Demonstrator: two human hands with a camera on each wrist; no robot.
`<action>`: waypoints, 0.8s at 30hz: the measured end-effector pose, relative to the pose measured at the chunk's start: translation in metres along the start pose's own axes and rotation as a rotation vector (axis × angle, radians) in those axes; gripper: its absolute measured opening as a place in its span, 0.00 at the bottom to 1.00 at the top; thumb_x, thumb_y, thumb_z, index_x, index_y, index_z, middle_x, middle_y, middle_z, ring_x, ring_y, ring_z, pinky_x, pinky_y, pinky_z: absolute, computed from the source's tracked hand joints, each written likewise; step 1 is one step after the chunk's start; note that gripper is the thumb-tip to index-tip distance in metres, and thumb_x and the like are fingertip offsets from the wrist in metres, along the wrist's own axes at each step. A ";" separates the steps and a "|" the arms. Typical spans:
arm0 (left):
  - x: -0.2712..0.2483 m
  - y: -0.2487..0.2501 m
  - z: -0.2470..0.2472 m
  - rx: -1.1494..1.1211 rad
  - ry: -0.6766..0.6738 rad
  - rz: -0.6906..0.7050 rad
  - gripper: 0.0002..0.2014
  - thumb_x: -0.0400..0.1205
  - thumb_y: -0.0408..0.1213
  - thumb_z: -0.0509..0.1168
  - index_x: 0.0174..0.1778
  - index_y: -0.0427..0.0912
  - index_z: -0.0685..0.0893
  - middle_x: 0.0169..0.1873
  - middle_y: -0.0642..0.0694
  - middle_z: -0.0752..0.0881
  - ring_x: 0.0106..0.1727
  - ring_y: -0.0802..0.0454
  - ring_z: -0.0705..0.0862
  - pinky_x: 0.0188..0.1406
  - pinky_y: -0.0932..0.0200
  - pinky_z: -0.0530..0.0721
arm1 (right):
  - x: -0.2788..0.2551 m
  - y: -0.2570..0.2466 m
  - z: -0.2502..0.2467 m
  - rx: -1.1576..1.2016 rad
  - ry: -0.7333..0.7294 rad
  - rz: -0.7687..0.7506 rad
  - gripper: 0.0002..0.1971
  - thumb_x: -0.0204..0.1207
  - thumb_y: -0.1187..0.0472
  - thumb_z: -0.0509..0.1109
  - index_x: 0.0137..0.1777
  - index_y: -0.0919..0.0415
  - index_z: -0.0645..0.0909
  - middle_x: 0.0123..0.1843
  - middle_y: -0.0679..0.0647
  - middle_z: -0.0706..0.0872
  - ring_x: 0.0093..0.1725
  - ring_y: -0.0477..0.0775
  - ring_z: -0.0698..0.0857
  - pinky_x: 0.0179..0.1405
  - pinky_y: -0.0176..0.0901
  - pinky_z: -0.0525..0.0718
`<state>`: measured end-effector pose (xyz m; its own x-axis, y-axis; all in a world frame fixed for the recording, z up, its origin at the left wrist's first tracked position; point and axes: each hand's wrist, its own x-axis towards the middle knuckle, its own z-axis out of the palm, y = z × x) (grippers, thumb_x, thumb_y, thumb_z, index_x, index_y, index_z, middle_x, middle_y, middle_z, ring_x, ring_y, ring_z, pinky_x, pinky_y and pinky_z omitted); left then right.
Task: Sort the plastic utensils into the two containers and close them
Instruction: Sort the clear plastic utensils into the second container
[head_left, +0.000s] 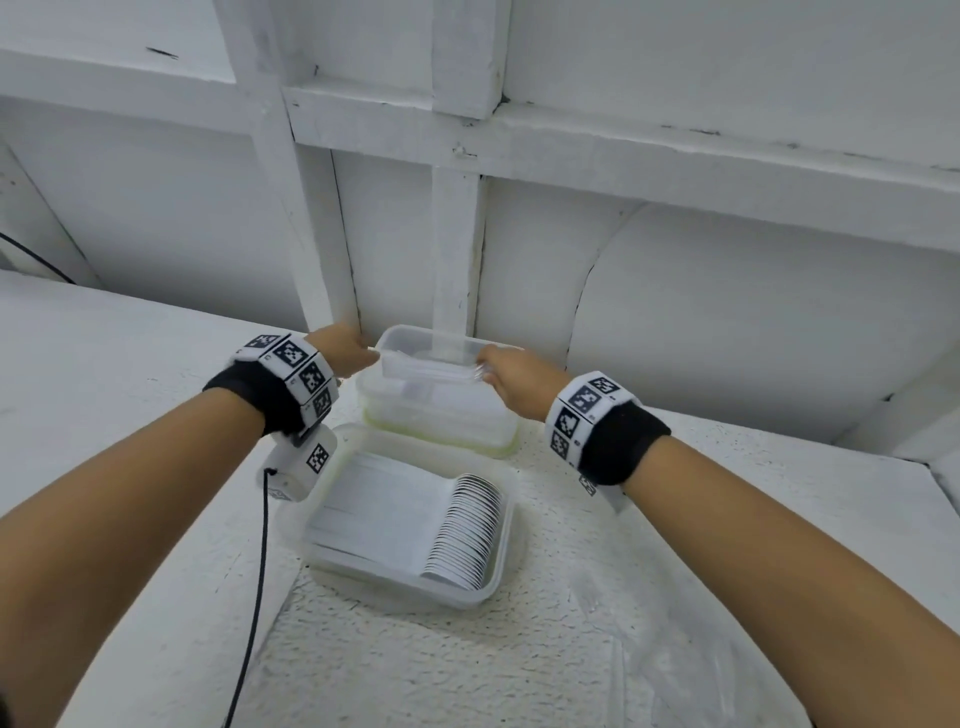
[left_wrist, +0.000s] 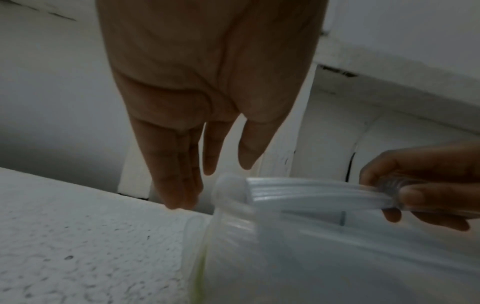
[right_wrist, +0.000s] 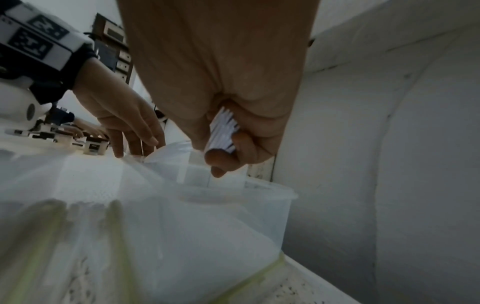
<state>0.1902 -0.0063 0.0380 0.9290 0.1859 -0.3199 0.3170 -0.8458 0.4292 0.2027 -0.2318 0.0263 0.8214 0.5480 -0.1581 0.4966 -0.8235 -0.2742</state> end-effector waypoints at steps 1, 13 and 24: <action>0.005 -0.002 0.003 -0.007 -0.021 -0.040 0.09 0.85 0.38 0.57 0.48 0.35 0.77 0.40 0.37 0.85 0.52 0.40 0.85 0.56 0.51 0.83 | 0.006 -0.001 0.003 -0.019 -0.039 0.004 0.16 0.84 0.69 0.54 0.70 0.64 0.70 0.64 0.62 0.81 0.62 0.62 0.79 0.59 0.46 0.75; 0.018 -0.006 0.011 -0.146 -0.114 -0.183 0.12 0.84 0.30 0.58 0.53 0.25 0.82 0.15 0.45 0.84 0.30 0.47 0.84 0.51 0.52 0.85 | 0.031 -0.004 0.019 -0.070 -0.213 -0.015 0.16 0.81 0.61 0.63 0.67 0.64 0.78 0.68 0.59 0.79 0.67 0.57 0.77 0.62 0.40 0.70; 0.021 -0.010 0.013 -0.237 -0.100 -0.190 0.11 0.82 0.29 0.60 0.51 0.23 0.82 0.19 0.43 0.86 0.44 0.40 0.89 0.55 0.45 0.86 | 0.038 -0.001 0.017 -0.007 -0.244 0.039 0.18 0.81 0.51 0.64 0.65 0.61 0.81 0.66 0.55 0.82 0.65 0.54 0.79 0.60 0.41 0.73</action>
<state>0.2036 -0.0004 0.0158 0.8292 0.2694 -0.4897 0.5297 -0.6585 0.5347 0.2282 -0.2075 0.0044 0.7485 0.5344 -0.3927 0.4684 -0.8452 -0.2573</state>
